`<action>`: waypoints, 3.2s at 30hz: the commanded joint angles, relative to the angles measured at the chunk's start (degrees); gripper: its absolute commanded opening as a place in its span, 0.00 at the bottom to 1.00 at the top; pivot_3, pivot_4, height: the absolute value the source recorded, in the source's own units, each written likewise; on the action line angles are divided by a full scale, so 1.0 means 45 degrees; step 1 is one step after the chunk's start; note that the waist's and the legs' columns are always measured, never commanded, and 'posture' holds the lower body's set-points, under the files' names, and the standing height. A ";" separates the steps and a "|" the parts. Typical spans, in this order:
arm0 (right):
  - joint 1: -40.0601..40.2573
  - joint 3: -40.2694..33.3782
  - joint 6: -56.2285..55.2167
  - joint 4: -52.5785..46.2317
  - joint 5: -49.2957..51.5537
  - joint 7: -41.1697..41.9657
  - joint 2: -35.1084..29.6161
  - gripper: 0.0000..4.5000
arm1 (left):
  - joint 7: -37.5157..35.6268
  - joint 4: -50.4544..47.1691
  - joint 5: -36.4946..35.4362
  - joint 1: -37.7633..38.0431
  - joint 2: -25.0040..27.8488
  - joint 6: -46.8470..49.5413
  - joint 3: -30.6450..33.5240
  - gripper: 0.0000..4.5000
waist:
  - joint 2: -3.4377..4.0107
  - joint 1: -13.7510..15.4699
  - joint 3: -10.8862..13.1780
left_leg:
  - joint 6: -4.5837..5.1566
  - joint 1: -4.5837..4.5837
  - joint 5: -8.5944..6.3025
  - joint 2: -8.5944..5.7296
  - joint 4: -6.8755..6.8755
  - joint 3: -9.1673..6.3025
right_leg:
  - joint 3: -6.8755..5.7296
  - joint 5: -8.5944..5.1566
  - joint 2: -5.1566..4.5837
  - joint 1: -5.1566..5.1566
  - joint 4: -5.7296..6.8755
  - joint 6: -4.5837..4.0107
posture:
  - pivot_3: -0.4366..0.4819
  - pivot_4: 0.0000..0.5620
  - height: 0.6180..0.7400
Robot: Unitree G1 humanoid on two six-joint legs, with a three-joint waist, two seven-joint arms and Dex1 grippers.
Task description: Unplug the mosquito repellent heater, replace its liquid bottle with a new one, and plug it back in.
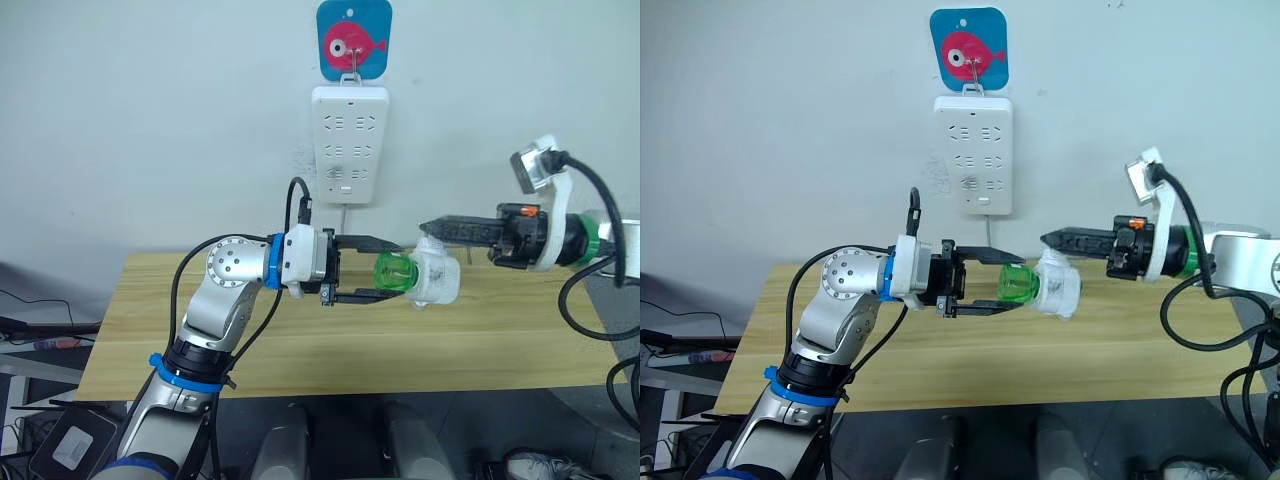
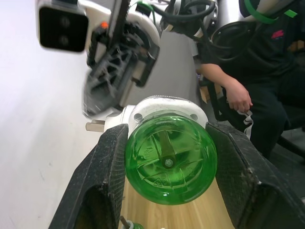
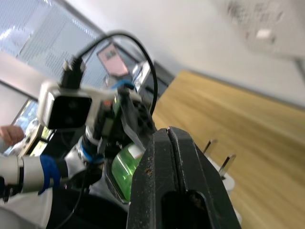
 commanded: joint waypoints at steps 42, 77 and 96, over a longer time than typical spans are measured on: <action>0.6382 0.2031 -1.2374 -0.9149 -0.0692 -1.3864 1.0052 1.00 | 0.5570 -0.1162 -0.1494 0.0454 -0.2846 0.4323 0.0572 0.50 | 0.0090 -0.0365 -0.0380 | -0.0042 0.0029 0.0025 0.0007 -0.0022 0.0005 | 0.0028 0.0002 0.0023 0.0011 0.0009 0.0008 | 0.39 0.30 0.94; 0.6275 0.1396 -1.2488 -0.8934 -0.0833 -1.2914 0.9816 0.68 | 0.5204 -0.1644 -0.1170 0.1338 -0.0818 0.4709 0.1135 1.00 | 0.0112 -0.0400 -0.0693 | -0.0021 0.0036 0.0013 0.0009 -0.0034 0.0003 | 0.0031 0.0001 0.0025 0.0010 0.0008 0.0007 | 0.40 0.26 0.94; 0.5858 0.2506 -0.8236 -0.9949 -1.0725 -0.7095 0.3245 0.67 | 0.3902 0.4524 -0.0345 -0.2097 0.1379 0.4111 0.2895 1.00 | 0.0104 -0.0335 -0.0700 | 0.0001 0.0029 0.0000 -0.0002 -0.0022 -0.0005 | 0.0015 0.0000 0.0025 0.0014 0.0001 0.0007 | 0.38 0.28 0.94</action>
